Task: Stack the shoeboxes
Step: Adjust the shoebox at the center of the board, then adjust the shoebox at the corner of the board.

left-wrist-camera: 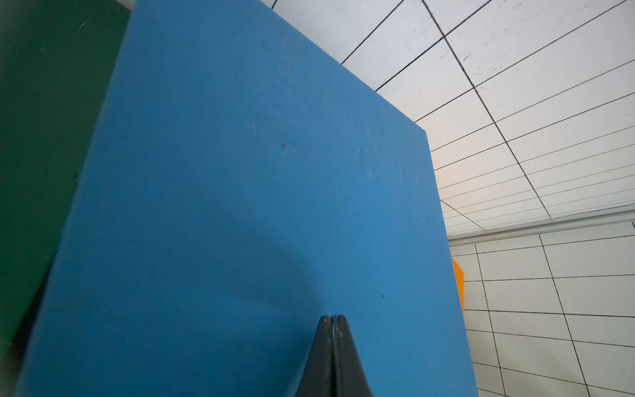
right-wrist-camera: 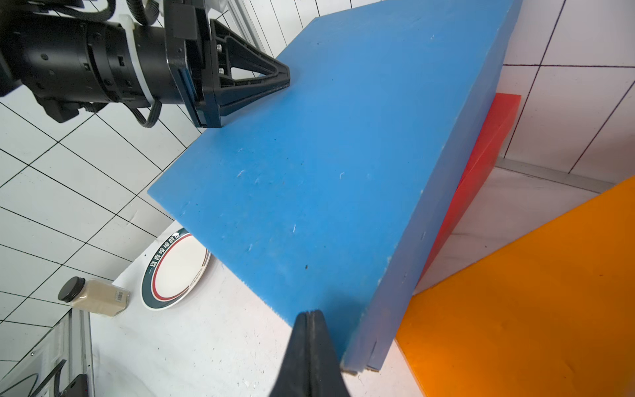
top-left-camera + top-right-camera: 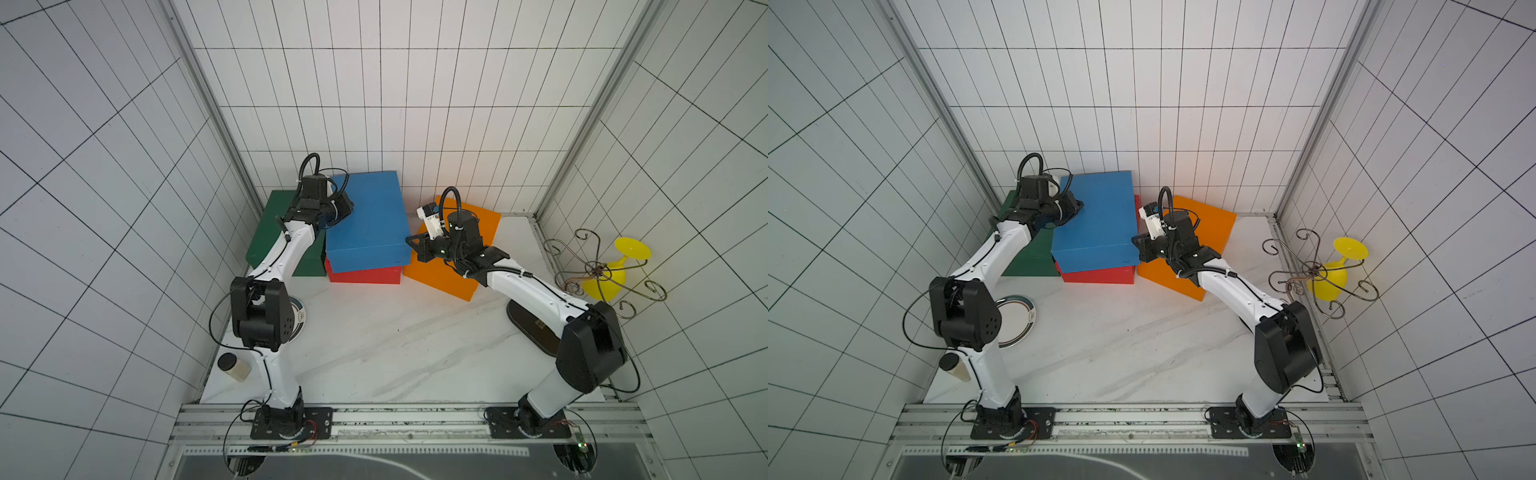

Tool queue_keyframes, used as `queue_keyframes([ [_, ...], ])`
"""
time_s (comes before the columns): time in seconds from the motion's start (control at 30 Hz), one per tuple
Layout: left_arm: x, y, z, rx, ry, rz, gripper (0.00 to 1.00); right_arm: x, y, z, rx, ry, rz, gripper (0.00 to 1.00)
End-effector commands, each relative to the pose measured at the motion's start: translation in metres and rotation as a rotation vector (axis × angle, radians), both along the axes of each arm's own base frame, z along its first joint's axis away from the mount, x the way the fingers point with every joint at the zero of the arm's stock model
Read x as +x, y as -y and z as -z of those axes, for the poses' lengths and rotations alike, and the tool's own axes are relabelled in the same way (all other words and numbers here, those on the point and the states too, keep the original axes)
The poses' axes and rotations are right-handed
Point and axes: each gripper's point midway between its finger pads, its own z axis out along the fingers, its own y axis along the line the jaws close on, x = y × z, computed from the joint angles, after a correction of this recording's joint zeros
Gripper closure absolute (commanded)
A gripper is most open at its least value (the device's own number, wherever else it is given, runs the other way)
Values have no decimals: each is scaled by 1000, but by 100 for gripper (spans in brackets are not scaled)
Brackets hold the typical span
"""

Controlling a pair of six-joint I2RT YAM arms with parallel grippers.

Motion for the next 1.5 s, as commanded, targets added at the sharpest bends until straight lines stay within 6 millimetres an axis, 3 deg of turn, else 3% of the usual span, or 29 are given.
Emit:
queue_keyframes([
  [0.0, -1, -3, -17, 16, 15, 7, 96, -13, 16, 8, -81, -40, 37, 100],
  [0.07, -6, -2, -39, 12, 48, 19, 94, -20, 22, -3, -74, -22, 48, 100],
  [0.2, -25, -3, -80, 5, 111, 31, 91, -37, 34, -3, -63, -41, 69, 100],
  [0.33, -53, -8, -108, 23, 152, 34, 88, -55, 49, 30, -97, -103, 95, 100],
  [0.43, -81, -10, -115, 24, 159, 41, 88, -66, 61, 64, -148, -163, 123, 100],
  [0.57, -119, -14, -103, 24, 162, 43, 85, -77, 70, 106, -193, -238, 141, 100],
  [0.67, -141, -19, -86, 59, 133, 49, 85, -77, 71, 125, -210, -263, 146, 100],
  [0.87, -173, -24, -52, 115, 57, 78, 85, -52, 87, 146, -238, -257, 262, 100],
  [1.03, -187, -30, -29, 185, -10, 95, 85, -38, 127, 160, -239, -276, 397, 100],
  [1.23, -196, -34, -16, 228, -52, 114, 84, -41, 182, 165, -251, -277, 559, 100],
  [1.37, -200, -36, -19, 252, -57, 119, 84, -42, 223, 162, -234, -276, 674, 100],
  [1.47, -204, -38, -24, 268, -51, 121, 84, -41, 233, 157, -225, -268, 692, 100],
])
